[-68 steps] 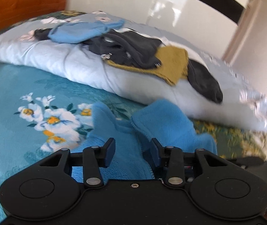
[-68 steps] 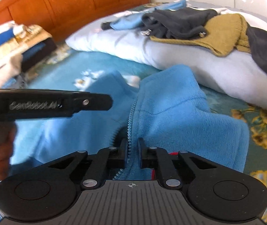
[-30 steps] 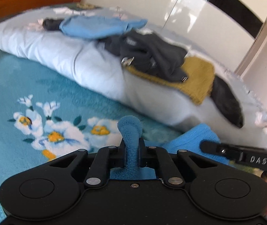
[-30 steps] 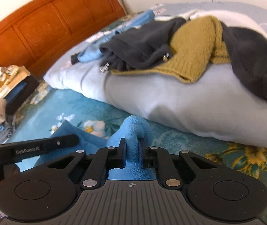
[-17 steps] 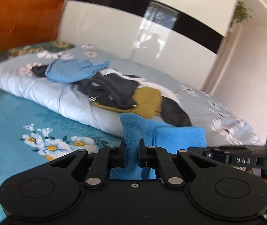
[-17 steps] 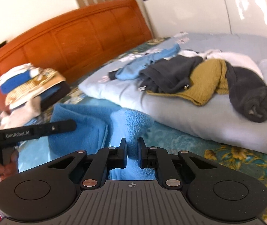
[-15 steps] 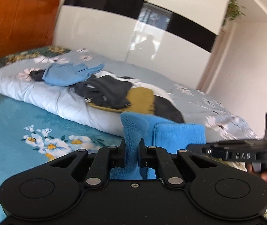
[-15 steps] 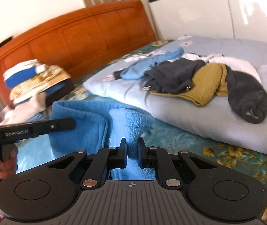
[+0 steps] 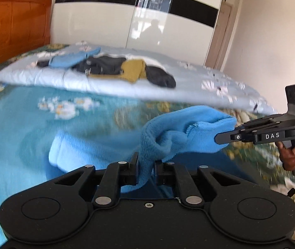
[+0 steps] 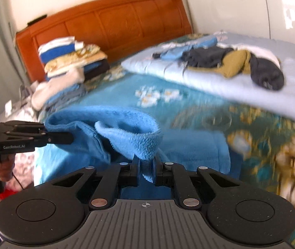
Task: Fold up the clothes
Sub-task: 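Fold the held hem over toward the collar with both grippers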
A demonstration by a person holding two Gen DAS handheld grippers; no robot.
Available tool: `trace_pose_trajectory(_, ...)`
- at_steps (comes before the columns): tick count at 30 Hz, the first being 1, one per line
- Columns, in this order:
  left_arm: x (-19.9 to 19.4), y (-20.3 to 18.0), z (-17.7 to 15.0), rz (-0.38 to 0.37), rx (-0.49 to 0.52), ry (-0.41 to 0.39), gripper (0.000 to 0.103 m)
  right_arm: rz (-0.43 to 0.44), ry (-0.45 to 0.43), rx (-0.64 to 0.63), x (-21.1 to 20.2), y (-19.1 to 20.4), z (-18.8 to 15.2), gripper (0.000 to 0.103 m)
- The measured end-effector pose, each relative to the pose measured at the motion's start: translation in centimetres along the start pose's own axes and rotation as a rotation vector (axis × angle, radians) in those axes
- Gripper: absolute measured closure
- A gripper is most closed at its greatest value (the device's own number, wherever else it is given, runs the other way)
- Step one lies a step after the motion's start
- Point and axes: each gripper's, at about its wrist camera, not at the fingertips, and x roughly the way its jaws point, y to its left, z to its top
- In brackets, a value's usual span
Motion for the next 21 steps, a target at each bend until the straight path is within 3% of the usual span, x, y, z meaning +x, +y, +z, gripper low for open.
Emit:
trace_pose_trajectory(8,-1.4,-1.0,-6.4,0.043,-0.048,0.057,0.091,-0.002,0.067,0.090,-0.1,0.4,-5.7,0.094)
trace_pose_trajectory(18,-1.2,-1.3,-9.3,0.090,-0.039,0.111,0.090,-0.048,0.107,0.073,0.7,1.8,-8.7,0.094)
trace_pose_trajectory(21,-1.8,-1.3,-9.2,0.080,-0.051,0.103,0.081,-0.063,0.101,0.061,0.3,2.2,-8.7,0.093)
